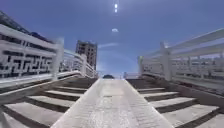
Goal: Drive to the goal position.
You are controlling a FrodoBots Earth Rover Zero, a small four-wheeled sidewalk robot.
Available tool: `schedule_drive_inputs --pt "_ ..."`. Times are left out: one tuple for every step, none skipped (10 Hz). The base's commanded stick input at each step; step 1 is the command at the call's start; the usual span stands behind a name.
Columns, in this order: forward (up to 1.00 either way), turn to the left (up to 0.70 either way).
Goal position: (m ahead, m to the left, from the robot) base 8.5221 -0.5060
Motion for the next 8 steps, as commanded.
schedule_drive_inputs --pt "0.45 0.0" --pt "0.45 0.0" --pt "0.45 0.14" --pt "0.45 0.27" --pt "0.45 0.17" --pt "0.45 0.0" --pt "0.45 0.0" --pt "0.45 0.0"
